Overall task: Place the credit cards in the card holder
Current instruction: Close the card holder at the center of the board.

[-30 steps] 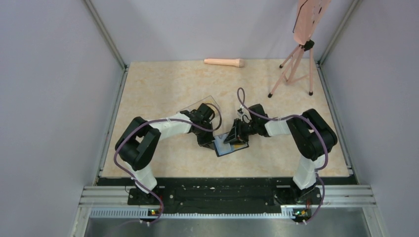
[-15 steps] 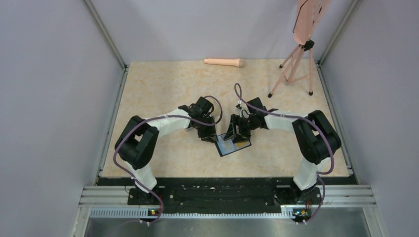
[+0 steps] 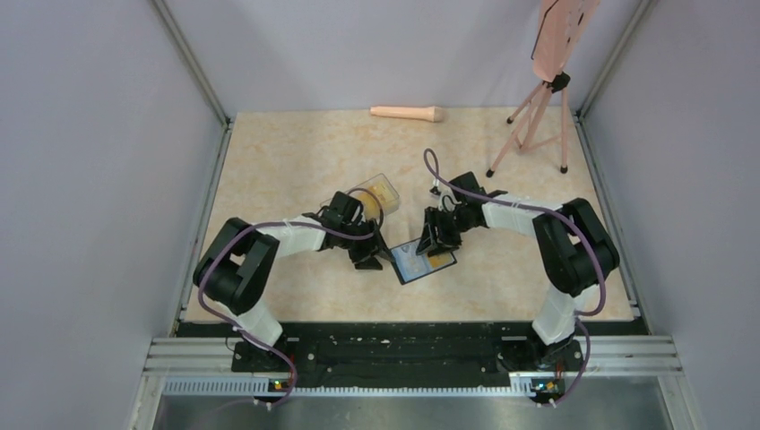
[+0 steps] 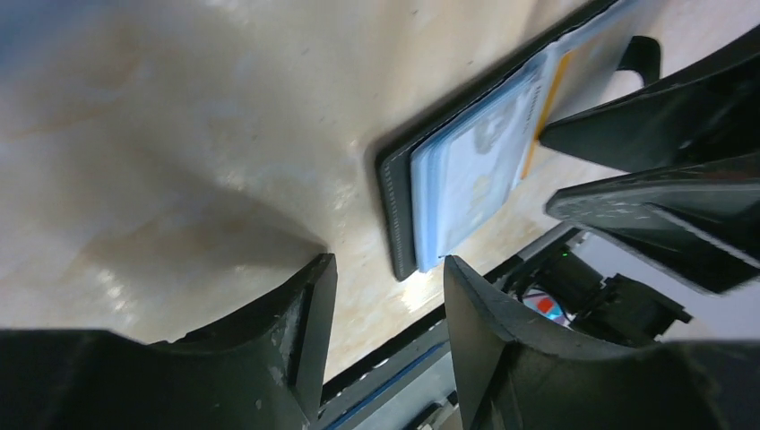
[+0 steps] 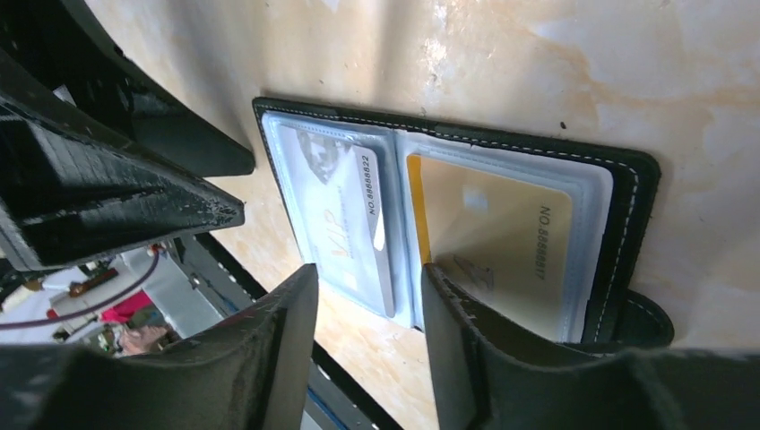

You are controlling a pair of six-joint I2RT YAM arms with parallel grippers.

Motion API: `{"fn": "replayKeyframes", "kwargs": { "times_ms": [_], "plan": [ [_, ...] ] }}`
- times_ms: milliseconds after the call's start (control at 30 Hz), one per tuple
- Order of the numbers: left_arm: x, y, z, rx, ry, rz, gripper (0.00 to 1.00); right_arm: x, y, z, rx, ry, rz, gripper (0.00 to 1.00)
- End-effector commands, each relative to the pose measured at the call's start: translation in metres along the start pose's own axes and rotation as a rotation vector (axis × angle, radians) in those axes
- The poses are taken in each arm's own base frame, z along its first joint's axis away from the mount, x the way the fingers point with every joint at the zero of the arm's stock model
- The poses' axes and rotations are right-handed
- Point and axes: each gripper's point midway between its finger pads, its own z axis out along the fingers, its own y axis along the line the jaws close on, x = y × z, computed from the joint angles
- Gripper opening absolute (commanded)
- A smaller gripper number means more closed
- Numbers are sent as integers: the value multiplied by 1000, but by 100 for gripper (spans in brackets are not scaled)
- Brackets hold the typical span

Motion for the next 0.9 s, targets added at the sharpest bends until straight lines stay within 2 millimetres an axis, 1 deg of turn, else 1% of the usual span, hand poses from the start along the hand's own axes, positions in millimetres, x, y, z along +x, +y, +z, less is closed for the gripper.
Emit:
{"fn": "replayKeyframes", "kwargs": {
  "times_ms": [0,100,200,233,467,600,767,867],
  "plan": [
    [-11,-18,13,110,-6,3,53,-1,-9,7,0,27,-33,43],
    [-14,-19,19,119,2,0,52,6,-18,13,-3,53,-3,33],
    [-21,-35,18,178,-11,32,48,8,-22,16,-9,66,17,27],
    [-23,-41,15,200,-17,44,47,8,-23,16,-10,66,19,26],
    [-27,-75,-3,328,-44,108,40,7,-23,16,-19,64,25,26],
    [-25,-91,-11,386,-39,141,39,7,-20,16,-33,68,30,28],
    [-17,-106,-8,438,14,185,39,3,-15,15,-58,70,36,30],
    [-13,-111,-4,453,41,198,39,-1,-11,15,-70,61,34,30]
  ]
}}
